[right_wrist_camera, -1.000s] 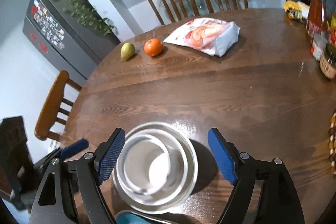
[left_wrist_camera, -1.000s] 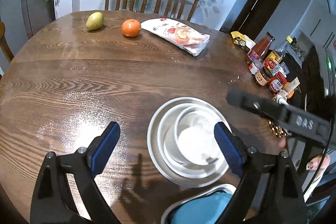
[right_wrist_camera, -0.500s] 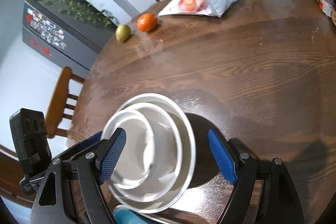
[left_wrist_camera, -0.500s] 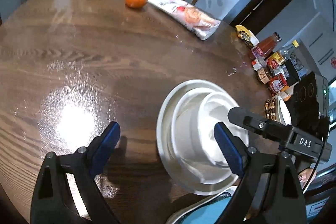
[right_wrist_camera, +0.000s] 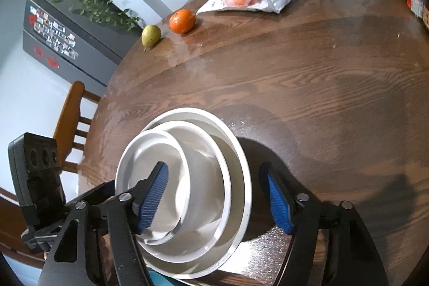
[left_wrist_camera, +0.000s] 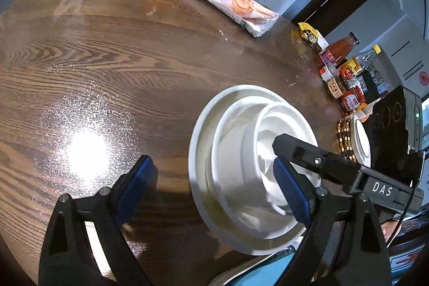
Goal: Organize plates and bowls
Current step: 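Close both grippers on the rim of the plate-and-bowl stack, then lift the stack with both grippers and carry it over the teal tray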
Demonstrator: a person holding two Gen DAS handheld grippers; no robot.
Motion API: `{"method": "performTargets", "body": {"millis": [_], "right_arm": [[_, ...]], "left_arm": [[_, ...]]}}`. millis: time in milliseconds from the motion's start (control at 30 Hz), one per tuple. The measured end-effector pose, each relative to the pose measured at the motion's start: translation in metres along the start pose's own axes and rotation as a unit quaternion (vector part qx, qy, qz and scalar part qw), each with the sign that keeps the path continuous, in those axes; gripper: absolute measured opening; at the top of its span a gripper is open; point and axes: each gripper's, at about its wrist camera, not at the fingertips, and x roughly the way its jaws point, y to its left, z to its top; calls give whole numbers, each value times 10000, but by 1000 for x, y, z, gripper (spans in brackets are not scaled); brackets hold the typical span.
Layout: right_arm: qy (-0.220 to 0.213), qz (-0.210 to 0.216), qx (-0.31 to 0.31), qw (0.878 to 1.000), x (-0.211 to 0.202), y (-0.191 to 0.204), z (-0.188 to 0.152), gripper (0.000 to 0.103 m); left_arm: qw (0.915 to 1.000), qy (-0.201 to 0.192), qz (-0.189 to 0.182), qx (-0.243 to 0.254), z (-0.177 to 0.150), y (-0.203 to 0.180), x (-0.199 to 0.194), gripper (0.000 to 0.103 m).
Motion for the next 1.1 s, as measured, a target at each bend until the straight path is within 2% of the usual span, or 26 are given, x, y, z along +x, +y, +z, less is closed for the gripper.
{"method": "performTargets", "body": {"millis": [200, 267, 400, 467, 600, 733, 900, 1100], "right_arm": [[65, -36, 71, 9999, 5, -2, -2, 59], [158, -89, 83, 9998, 9, -2, -3, 50], [234, -24, 226, 9995, 14, -6, -4, 47], [234, 49, 275, 9993, 15, -7, -5, 43], [200, 127, 390, 9990, 14, -9, -5, 41], [126, 156, 464, 9987, 13, -11, -6, 40], [-13, 133, 559, 9983, 11, -11, -7, 39], [87, 159, 668, 9976, 12, -10, -8, 39]], "left_arm": [[10000, 30, -55, 66, -2, -4, 5, 89], [9999, 68, -37, 75, -2, -5, 9, 85], [10000, 80, -43, -9, -1, -3, 10, 81], [9999, 105, -117, -32, -1, -2, 11, 73], [9996, 221, -173, -91, -1, -3, 15, 66], [9993, 253, -229, -124, 1, -6, 16, 50], [9992, 288, -184, -206, 2, -6, 17, 48], [9989, 355, -84, -303, 0, -7, 14, 48]]}}
